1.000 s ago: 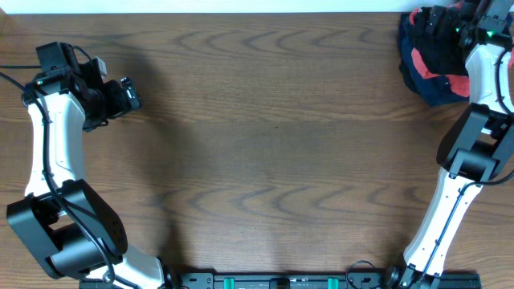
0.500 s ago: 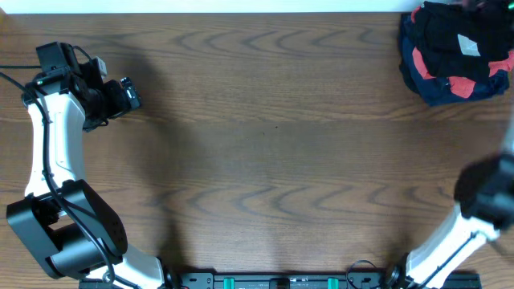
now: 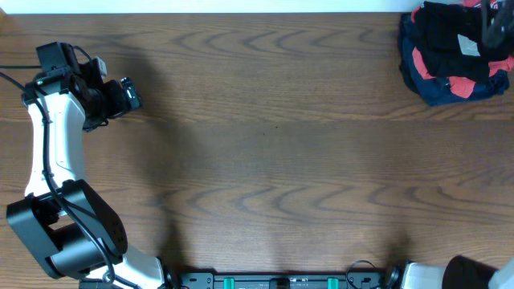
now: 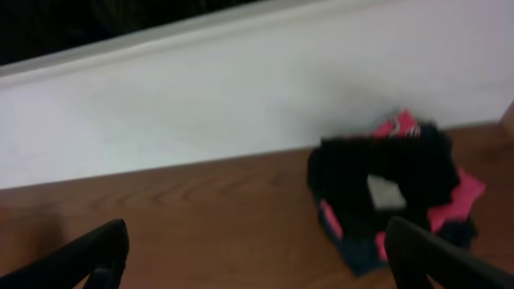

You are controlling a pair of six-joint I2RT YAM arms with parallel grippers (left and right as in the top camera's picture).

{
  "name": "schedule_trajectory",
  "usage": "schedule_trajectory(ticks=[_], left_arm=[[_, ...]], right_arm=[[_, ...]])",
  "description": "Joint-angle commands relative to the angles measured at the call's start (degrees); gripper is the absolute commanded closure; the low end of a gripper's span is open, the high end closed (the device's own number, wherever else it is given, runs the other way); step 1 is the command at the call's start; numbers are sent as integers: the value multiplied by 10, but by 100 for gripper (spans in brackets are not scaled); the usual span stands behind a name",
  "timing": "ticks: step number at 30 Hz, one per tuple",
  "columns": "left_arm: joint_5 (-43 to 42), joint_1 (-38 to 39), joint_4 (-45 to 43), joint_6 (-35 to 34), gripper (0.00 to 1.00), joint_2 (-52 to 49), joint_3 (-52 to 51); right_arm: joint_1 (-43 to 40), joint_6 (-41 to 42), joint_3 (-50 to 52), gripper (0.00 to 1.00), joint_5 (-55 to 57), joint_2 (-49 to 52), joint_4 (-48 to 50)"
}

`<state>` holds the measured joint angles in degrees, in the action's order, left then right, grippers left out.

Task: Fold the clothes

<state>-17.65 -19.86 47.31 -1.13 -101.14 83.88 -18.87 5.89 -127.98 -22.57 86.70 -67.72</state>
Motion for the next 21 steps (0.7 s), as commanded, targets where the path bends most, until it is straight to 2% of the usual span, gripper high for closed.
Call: schedule_trajectory(ticks=[1,6,11,16,21], left_arm=[[3,0,0,0,2,12,-5],[3,0,0,0,2,12,-5],[3,0,0,0,2,12,-5],[3,0,0,0,2,12,-5],[3,0,0,0,2,12,-5]], right_arm=[[5,29,3,1,-10,-33,-22],[5,24,3,1,-7,-60,-52],[5,-12,3,1,76,-73,-90],[5,-12,3,1,78,-79,-108],[24,-12,41,1,92,-111,-74]])
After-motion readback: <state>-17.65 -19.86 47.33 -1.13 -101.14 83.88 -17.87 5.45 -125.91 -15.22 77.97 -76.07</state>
